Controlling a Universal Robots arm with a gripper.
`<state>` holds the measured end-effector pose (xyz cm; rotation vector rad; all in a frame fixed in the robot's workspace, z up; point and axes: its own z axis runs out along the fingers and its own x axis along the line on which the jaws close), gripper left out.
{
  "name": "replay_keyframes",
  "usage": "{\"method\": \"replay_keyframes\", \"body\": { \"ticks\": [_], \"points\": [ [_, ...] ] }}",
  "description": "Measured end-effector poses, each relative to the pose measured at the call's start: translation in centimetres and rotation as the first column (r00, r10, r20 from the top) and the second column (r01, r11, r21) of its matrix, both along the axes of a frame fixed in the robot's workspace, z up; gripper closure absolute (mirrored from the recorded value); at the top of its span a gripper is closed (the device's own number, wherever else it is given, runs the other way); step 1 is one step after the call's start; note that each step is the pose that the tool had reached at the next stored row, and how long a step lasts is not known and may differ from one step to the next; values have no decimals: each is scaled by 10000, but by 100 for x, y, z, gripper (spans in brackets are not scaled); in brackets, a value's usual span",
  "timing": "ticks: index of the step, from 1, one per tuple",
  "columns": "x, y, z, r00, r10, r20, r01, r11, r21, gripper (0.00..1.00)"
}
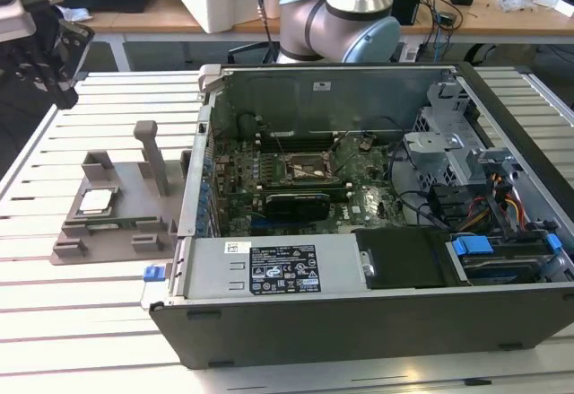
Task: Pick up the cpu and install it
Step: 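Reach for the cpu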
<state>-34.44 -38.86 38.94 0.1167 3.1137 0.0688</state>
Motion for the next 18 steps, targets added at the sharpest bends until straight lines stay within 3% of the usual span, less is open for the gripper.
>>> {"method": "replay_keyframes", "body": {
  "ticks": [13, 18],
  "points": [
    [-482, 96, -70, 10000, 0, 0, 0, 10000, -1, 89],
    [-558, 131, -146, 10000, 3, -3, -3, 10000, -8, 89]
  ]
}}
